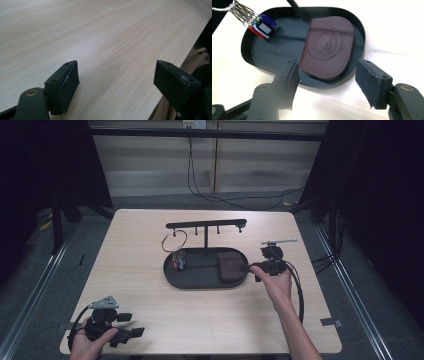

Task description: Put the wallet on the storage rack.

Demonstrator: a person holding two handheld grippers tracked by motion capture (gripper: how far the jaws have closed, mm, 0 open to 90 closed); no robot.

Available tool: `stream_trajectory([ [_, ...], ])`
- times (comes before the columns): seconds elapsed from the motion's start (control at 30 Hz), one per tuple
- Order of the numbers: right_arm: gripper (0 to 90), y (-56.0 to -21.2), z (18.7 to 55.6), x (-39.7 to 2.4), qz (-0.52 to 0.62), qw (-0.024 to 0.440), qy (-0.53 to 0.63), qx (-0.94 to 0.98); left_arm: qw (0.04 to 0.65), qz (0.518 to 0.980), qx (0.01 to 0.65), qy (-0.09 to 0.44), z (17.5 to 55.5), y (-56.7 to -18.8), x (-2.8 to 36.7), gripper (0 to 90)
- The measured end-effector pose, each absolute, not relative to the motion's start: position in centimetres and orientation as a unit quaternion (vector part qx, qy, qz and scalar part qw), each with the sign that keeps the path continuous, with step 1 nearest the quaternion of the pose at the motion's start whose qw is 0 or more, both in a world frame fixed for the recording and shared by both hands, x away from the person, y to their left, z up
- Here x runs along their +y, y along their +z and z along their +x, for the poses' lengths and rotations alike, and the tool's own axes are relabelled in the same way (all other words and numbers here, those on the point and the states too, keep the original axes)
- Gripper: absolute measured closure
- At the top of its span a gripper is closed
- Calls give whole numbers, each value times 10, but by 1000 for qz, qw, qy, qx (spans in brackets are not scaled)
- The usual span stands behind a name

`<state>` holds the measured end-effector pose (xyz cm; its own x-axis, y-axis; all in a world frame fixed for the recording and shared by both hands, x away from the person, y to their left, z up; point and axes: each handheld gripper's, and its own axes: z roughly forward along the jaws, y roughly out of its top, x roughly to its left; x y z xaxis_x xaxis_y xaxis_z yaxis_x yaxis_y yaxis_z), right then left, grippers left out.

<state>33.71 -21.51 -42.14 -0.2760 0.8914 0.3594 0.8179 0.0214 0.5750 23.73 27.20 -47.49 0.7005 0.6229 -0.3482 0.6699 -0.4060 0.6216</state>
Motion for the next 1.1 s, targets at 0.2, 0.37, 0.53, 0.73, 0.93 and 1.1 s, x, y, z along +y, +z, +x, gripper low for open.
stream_trajectory([
  [0.2,329,-421,318,-224,591,62,370,714,384,838,386,-29,238,-475,272,201],
  [0.37,326,-424,305,-226,585,69,375,716,385,837,388,-26,237,-475,272,202],
  [0.53,327,-428,290,-231,587,75,386,707,385,836,389,-26,237,-475,272,208],
  [0.73,328,-435,275,-236,587,73,383,710,387,835,390,-25,237,-474,273,208],
  [0.93,329,-443,254,-242,584,70,391,709,389,833,393,-19,237,-473,274,208],
  [1.1,329,-440,242,-244,581,84,392,708,387,831,401,-6,237,-472,275,208],
])
